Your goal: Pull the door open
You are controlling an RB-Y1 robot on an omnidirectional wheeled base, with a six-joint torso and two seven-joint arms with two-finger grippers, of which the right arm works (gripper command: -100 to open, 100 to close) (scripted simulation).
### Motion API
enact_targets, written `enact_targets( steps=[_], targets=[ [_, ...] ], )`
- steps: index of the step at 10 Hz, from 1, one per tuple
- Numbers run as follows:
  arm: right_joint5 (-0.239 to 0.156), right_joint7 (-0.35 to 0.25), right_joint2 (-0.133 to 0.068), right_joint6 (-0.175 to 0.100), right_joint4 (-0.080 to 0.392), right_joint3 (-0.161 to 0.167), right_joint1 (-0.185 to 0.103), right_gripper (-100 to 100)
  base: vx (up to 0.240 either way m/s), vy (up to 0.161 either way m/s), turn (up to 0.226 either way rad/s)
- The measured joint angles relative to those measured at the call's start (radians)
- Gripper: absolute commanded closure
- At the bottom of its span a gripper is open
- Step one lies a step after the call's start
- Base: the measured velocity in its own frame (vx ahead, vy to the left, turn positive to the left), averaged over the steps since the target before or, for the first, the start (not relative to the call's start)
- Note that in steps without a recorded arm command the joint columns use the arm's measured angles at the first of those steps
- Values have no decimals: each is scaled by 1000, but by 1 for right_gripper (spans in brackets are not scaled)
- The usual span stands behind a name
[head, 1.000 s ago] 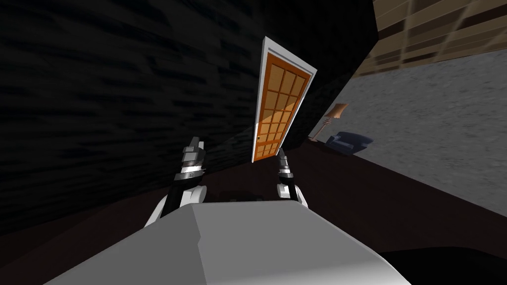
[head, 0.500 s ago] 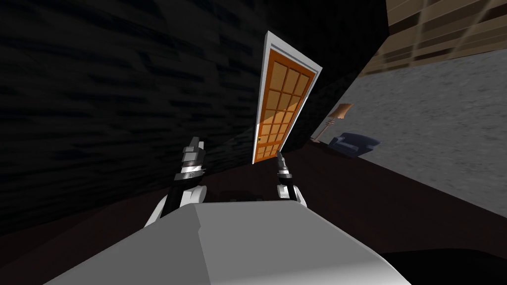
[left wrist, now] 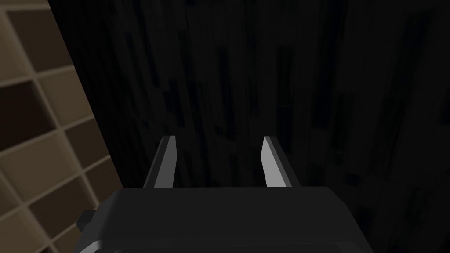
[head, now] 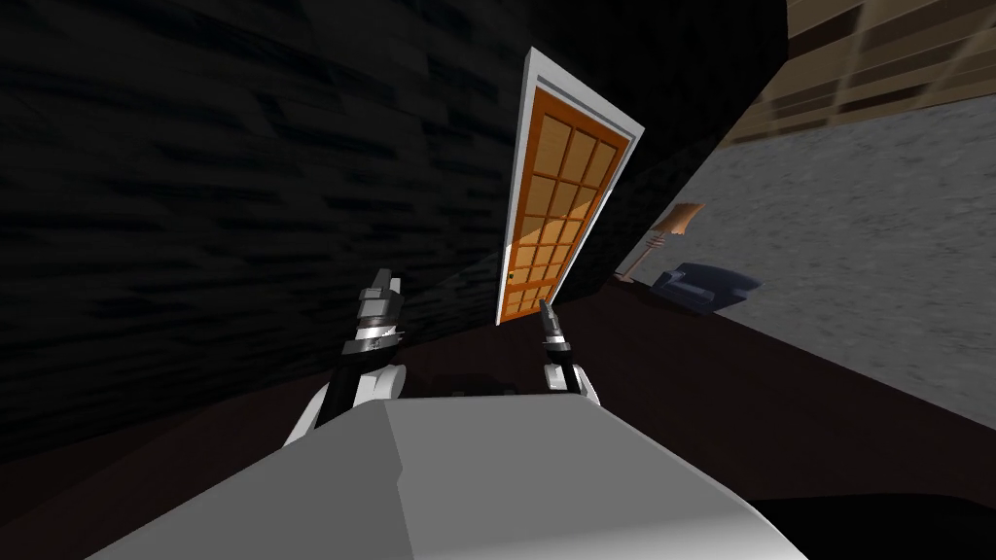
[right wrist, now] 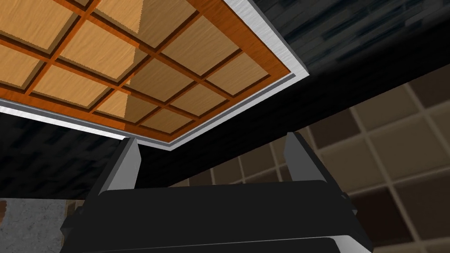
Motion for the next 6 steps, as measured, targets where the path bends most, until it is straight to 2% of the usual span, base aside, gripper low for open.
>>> enact_targets(
  steps=[6],
  targets=[
    [40, 100, -18, -46, 146, -18, -45, -100, 103, -13, 34]
  ],
)
